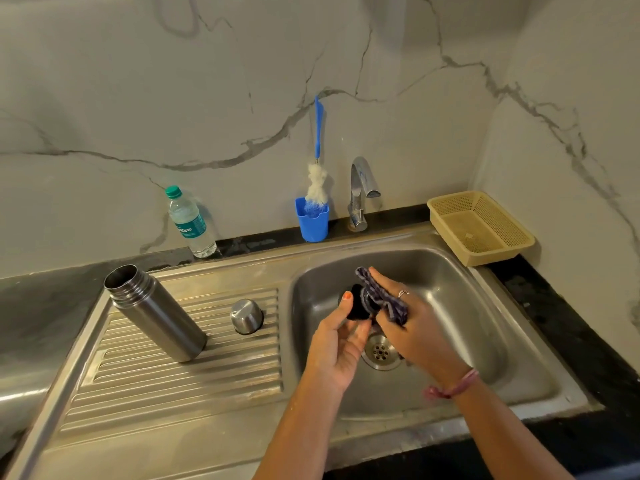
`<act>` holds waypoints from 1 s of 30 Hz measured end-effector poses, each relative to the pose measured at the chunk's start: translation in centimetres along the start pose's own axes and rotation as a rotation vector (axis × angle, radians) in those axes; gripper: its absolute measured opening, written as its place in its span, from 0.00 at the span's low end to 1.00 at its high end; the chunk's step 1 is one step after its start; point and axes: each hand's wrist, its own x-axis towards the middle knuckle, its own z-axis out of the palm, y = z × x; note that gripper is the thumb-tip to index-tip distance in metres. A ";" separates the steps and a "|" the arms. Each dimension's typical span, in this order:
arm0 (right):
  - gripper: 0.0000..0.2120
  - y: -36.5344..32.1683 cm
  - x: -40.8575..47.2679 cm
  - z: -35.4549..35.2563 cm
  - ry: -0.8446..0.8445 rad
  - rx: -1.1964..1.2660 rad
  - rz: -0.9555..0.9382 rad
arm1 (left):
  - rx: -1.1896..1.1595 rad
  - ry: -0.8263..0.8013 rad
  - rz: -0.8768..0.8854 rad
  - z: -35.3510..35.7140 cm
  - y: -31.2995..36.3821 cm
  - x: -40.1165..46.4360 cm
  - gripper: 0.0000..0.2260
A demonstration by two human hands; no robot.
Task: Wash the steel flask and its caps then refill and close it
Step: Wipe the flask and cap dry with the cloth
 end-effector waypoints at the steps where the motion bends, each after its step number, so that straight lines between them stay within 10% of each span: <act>1: 0.30 0.1 0.2 -0.2 -0.046 -0.004 -0.081 | 0.005 0.008 0.007 0.0 0.4 0.1 0.09; 7: 0.35 2.4 0.5 -1.4 -0.283 -0.590 -0.490 | 0.025 0.129 0.026 -0.8 1.4 0.9 0.16; 10: 0.21 2.1 0.2 -1.2 -0.281 -0.698 -0.721 | 0.021 0.146 -0.009 -0.9 1.0 1.2 0.17; 18: 0.22 0.8 0.3 0.2 0.001 -0.036 -0.090 | 0.054 0.109 0.074 -0.9 1.1 1.2 0.08; 23: 0.21 0.0 0.0 0.1 -0.207 -0.379 -0.433 | 0.041 0.107 0.083 -1.0 1.2 1.4 0.10; 30: 0.22 -1.1 0.8 0.1 -0.106 -0.253 -0.248 | 0.046 0.048 0.106 -1.2 1.5 1.2 0.06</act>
